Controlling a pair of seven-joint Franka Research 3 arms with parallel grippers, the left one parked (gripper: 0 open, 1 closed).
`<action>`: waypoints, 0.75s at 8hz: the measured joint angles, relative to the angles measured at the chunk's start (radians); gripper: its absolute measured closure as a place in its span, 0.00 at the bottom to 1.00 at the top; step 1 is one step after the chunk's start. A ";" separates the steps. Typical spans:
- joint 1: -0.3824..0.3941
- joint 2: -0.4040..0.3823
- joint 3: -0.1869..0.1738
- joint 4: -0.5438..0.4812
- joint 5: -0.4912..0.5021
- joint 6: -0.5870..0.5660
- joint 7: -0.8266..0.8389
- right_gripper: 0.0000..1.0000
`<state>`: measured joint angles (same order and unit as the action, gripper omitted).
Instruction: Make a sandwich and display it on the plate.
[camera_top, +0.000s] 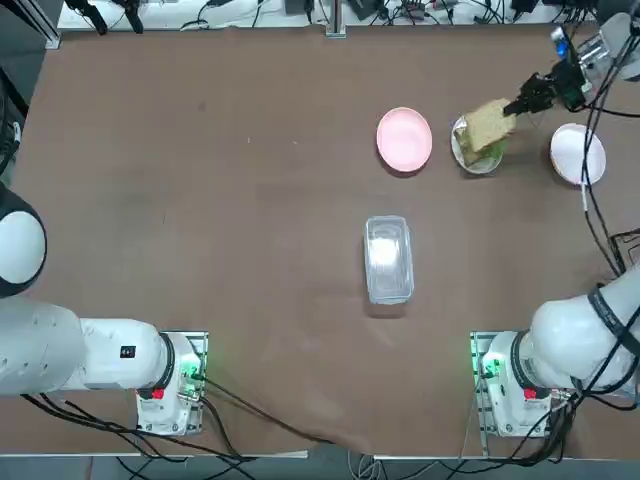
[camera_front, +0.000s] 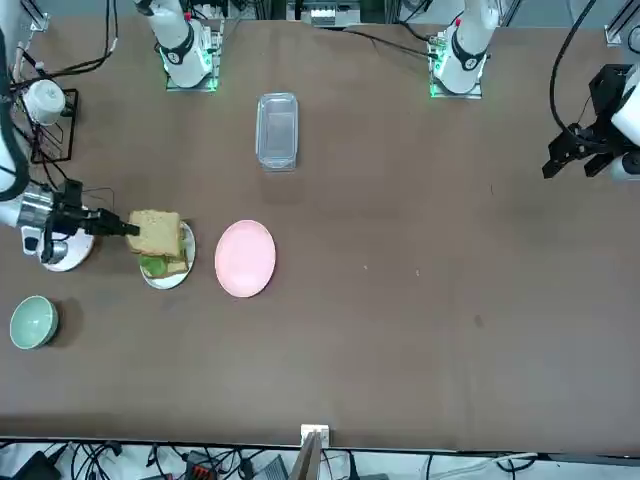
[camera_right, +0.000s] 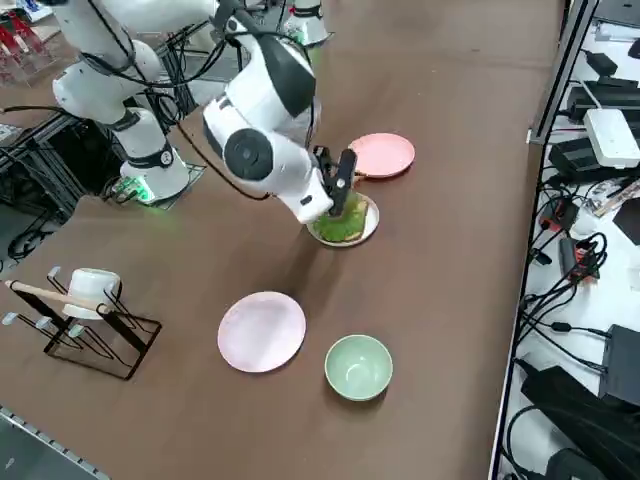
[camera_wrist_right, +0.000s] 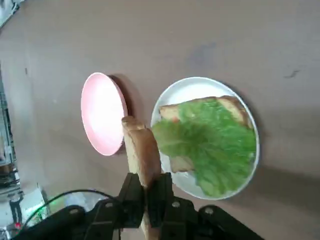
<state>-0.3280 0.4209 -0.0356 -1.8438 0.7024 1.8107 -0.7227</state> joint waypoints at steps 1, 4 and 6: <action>-0.012 0.029 0.000 0.026 0.002 -0.017 -0.015 0.92; -0.014 0.064 0.006 0.061 0.002 -0.027 -0.020 0.92; -0.015 0.091 0.007 0.087 0.002 -0.042 -0.041 0.92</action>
<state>-0.3429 0.5116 -0.0288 -1.7573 0.7046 1.7686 -0.7637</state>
